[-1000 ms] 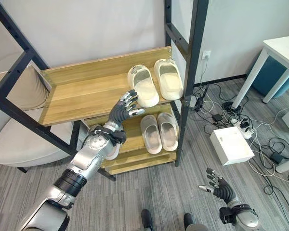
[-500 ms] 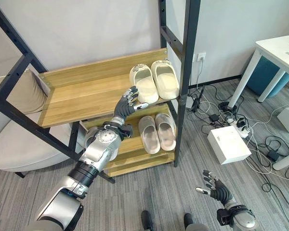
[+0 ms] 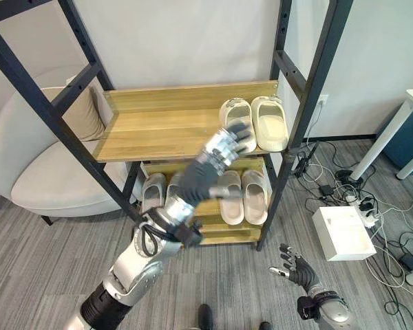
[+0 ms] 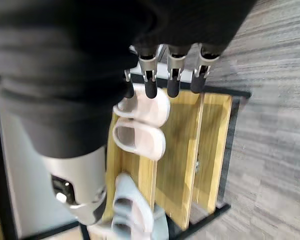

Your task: Arrange the slippers neatly on the shoe rack.

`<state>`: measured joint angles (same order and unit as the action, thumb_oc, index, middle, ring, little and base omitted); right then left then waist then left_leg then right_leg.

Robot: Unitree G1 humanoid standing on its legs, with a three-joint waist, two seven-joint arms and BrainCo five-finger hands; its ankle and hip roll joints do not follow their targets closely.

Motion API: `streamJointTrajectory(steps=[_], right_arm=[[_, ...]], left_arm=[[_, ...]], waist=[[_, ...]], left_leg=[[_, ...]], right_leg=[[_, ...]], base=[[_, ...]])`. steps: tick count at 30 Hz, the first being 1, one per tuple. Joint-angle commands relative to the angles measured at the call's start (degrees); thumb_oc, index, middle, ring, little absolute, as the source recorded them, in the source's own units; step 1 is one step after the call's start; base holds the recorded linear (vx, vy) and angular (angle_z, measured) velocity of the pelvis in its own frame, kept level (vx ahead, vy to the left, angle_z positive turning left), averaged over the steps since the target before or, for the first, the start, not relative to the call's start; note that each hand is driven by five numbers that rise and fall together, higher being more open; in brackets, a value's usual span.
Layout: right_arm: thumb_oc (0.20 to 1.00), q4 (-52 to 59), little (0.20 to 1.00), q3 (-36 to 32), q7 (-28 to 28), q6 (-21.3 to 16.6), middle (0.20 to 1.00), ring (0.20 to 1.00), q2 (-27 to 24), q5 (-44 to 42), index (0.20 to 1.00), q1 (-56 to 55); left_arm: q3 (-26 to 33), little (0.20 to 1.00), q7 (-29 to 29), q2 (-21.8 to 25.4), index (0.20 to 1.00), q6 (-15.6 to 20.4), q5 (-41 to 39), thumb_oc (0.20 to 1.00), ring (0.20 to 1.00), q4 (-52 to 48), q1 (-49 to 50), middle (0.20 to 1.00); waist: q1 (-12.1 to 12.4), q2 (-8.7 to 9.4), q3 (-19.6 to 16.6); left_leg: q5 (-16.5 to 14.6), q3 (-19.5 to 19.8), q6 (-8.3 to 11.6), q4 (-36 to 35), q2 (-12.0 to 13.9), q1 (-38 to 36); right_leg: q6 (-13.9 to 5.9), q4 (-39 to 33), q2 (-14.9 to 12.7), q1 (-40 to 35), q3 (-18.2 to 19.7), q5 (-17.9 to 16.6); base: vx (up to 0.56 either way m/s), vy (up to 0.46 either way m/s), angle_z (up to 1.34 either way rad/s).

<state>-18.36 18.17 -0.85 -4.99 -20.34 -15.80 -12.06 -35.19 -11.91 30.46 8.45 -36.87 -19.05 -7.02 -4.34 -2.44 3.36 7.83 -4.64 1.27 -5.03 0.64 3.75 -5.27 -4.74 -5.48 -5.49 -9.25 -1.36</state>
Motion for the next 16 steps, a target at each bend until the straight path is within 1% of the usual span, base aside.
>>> streamJointTrajectory(steps=[1, 2, 3, 4, 5, 6, 7, 8, 9, 11, 16], right_arm=[[1.000, 1.7, 1.000, 0.2, -0.9, -3.1, 1.000, 1.000, 0.1, -0.6, 1.000, 2.4], [1.000, 1.2, 1.000, 0.6, -0.9, -3.0, 1.000, 1.000, 0.1, -0.8, 1.000, 3.4], [1.000, 1.0, 1.000, 0.7, -0.7, -3.1, 1.000, 1.000, -0.1, -1.1, 1.000, 3.7], [1.000, 1.0, 1.000, 0.7, 0.0, -3.3, 1.000, 1.000, 0.1, -1.8, 1.000, 3.8], [1.000, 0.6, 1.000, 0.6, 1.0, -3.5, 1.000, 1.000, 0.4, -2.0, 1.000, 3.9], [1.000, 0.0, 1.000, 0.4, 2.2, -3.8, 1.000, 1.000, 0.9, -1.9, 1.000, 4.2], [1.000, 0.0, 1.000, 0.3, 3.2, -4.0, 1.000, 1.000, 1.3, -1.6, 1.000, 4.4], [1.000, -0.3, 1.000, 0.3, 4.0, -4.1, 1.000, 1.000, 1.7, -1.3, 1.000, 4.4], [1.000, -0.7, 1.000, 0.0, 4.6, -4.0, 1.000, 1.000, 2.3, -1.0, 1.000, 4.3], [1.000, -1.1, 1.000, -0.7, 5.2, -3.9, 1.000, 1.000, 2.8, -0.8, 1.000, 3.9], [1.000, -2.1, 1.000, -1.7, 5.4, -3.7, 1.000, 1.000, 3.1, -0.7, 1.000, 3.1]], left_arm=[[0.9, 1.000, -5.3, 1.3, 1.000, -0.2, 3.5, 1.000, 1.000, 4.3, -2.2, 1.000], [0.3, 1.000, -4.8, 0.8, 1.000, -0.3, 8.3, 1.000, 1.000, 10.9, 1.8, 1.000], [0.2, 1.000, -3.4, -0.6, 1.000, 0.1, 13.8, 1.000, 1.000, 17.8, 4.1, 1.000], [1.8, 1.000, -0.3, -3.6, 1.000, -0.3, 17.3, 1.000, 1.000, 25.8, 6.8, 1.000], [3.5, 1.000, 3.4, -6.9, 1.000, -0.2, 22.2, 1.000, 1.000, 34.2, 7.6, 1.000], [5.2, 1.000, 7.5, -9.1, 1.000, 0.1, 27.2, 1.000, 1.000, 41.4, 7.1, 1.000], [8.0, 1.000, 10.5, -11.1, 1.000, -0.1, 27.3, 1.000, 1.000, 45.5, 7.6, 1.000], [11.0, 1.000, 12.9, -13.0, 1.000, -0.2, 25.1, 1.000, 1.000, 49.9, 7.8, 1.000], [13.3, 1.000, 14.3, -13.9, 1.000, -0.3, 23.6, 1.000, 1.000, 52.0, 8.1, 1.000], [15.9, 1.000, 14.7, -14.7, 1.000, 0.0, 19.7, 1.000, 1.000, 51.9, 9.6, 1.000], [17.8, 1.000, 14.1, -13.7, 1.000, 0.3, 17.9, 1.000, 1.000, 47.3, 12.2, 1.000]], waist=[[0.2, 1.25, 0.0], [0.4, 1.30, 0.1], [0.4, 1.36, 0.1], [0.4, 1.55, 0.1], [0.4, 1.67, 0.2], [0.7, 1.89, 0.1], [0.9, 2.07, 0.0], [1.0, 2.24, -0.1], [1.2, 2.31, -0.2], [1.5, 2.30, -0.3], [1.8, 2.22, -0.3]], left_leg=[[-7.4, 1.9, 3.26, 0.0, 4.3, -3.9], [-7.4, 2.0, 3.16, 0.0, 4.3, -4.1], [-7.5, 2.2, 3.10, 0.0, 4.3, -4.3], [-7.4, 2.2, 3.02, 0.0, 4.3, -4.4], [-7.4, 2.6, 2.91, 0.0, 4.3, -4.5], [-7.2, 2.7, 2.91, 0.0, 4.3, -4.5], [-7.1, 2.7, 2.84, 0.0, 4.3, -4.5], [-7.0, 2.7, 2.84, 0.0, 4.3, -4.4], [-6.9, 2.6, 2.82, 0.0, 4.3, -4.5], [-6.9, 2.6, 2.75, 0.0, 4.3, -4.6], [-6.9, 2.7, 2.65, 0.0, 4.1, -4.7]], right_leg=[[-4.29, -0.3, -3.6, 3.6, -2.3, 0.2], [-4.22, -0.3, -3.5, 3.4, -2.3, 0.2], [-4.15, -0.3, -3.5, 3.2, -2.2, 0.3], [-4.01, -0.3, -3.5, 3.1, -2.1, 0.2], [-3.84, -0.3, -3.4, 2.9, -2.2, 0.3], [-3.70, -0.3, -3.4, 2.8, -2.4, 0.3], [-3.60, -0.3, -3.4, 2.8, -2.5, 0.2], [-3.51, -0.3, -3.4, 2.8, -2.5, 0.2], [-3.41, -0.3, -3.5, 2.8, -2.5, 0.2], [-3.35, -0.3, -3.5, 2.7, -2.6, 0.2], [-3.30, -0.3, -3.6, 2.4, -2.7, 0.4]], base=[[0.01, 0.019, 0.14], [0.01, 0.017, 0.09], [0.01, 0.023, 0.06], [0.00, 0.015, 0.04], [-0.02, 0.010, 0.07], [-0.03, -0.001, 0.21], [-0.03, -0.009, 0.22], [-0.01, -0.015, 0.18], [0.00, 0.000, 0.00], [0.00, 0.000, 0.00], [0.00, 0.000, 0.00]])
